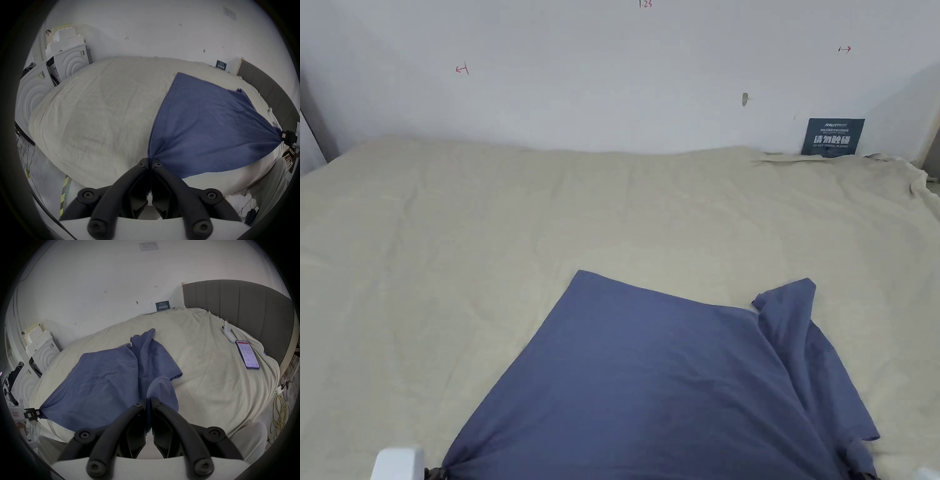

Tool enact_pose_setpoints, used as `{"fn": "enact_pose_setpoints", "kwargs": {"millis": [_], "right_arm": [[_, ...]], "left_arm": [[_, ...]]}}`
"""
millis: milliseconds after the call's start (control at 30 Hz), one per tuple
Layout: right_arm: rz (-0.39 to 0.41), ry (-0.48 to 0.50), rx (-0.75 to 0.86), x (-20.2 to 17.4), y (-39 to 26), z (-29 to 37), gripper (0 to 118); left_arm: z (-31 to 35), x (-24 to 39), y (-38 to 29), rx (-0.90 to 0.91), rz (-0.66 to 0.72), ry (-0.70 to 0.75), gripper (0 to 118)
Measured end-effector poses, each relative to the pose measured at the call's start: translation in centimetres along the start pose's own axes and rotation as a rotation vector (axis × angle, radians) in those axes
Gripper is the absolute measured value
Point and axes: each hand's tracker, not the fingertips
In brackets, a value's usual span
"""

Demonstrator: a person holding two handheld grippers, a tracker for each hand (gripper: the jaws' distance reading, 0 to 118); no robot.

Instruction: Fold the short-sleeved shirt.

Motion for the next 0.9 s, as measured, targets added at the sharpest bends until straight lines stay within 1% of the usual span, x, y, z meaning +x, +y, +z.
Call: {"fn": "enact_pose_setpoints", "kwargs": {"millis": [33, 100, 167, 300, 367, 400, 467, 500, 533, 567, 633, 667, 700, 900], "right_arm": [[-0.001, -0.007, -0.011, 1.3, -0.6, -1.1, 3], [0.001, -0.028, -0.035, 1.7, -0.9, -2.0, 3], [0.009, -0.049, -0.068, 1.1, -1.1, -2.5, 3], [0.025, -0.090, -0.140, 1.3, -1.7, -4.2, 3], [0.019, -0.088, -0.147, 1.4, -1.9, -4.6, 4], [0.023, -0.088, -0.165, 1.5, -1.9, -4.7, 4], [0.022, -0.083, -0.169, 0.9, -1.8, -4.3, 7], [0.022, -0.081, -0.168, 0.8, -1.4, -4.1, 15], [0.022, -0.084, -0.159, 0.7, -1.1, -3.8, 36], [0.024, -0.090, -0.146, -0.6, -0.7, -2.6, 56], [0.024, -0.079, -0.119, -1.0, 0.3, -1.8, 94], [0.021, -0.073, -0.101, -1.2, 0.8, -1.4, 100], [0.013, -0.070, -0.063, -1.7, 1.5, -0.6, 102], [0.079, -0.051, 0.085, -3.0, 5.5, 2.1, 102]], "left_arm": [[-0.5, 0.2, -0.2, -0.010, -0.006, 0.003, 0], [-1.2, 0.7, -0.4, -0.038, 0.003, 0.009, 0], [-2.2, 0.8, -0.5, -0.066, 0.031, 0.011, 0], [-3.5, 1.1, -0.8, -0.117, 0.053, 0.030, 0], [-3.4, 1.6, -0.8, -0.135, 0.078, 0.011, 0], [-3.4, 1.7, -0.6, -0.143, 0.080, 0.010, 2], [-3.2, 1.8, -0.2, -0.135, 0.082, 0.023, 20], [-2.9, 1.9, 0.0, -0.139, 0.090, 0.015, 34], [-2.7, 2.1, 0.3, -0.144, 0.099, -0.005, 61], [-2.5, 2.3, 0.6, -0.148, 0.104, -0.011, 78], [-1.8, 3.0, 1.4, -0.142, 0.090, -0.003, 107], [-1.5, 3.3, 1.7, -0.134, 0.081, -0.007, 110], [-1.2, 3.7, 2.2, -0.121, 0.074, -0.011, 110], [1.5, 5.7, 6.2, 0.034, 0.028, -0.035, 110]]}}
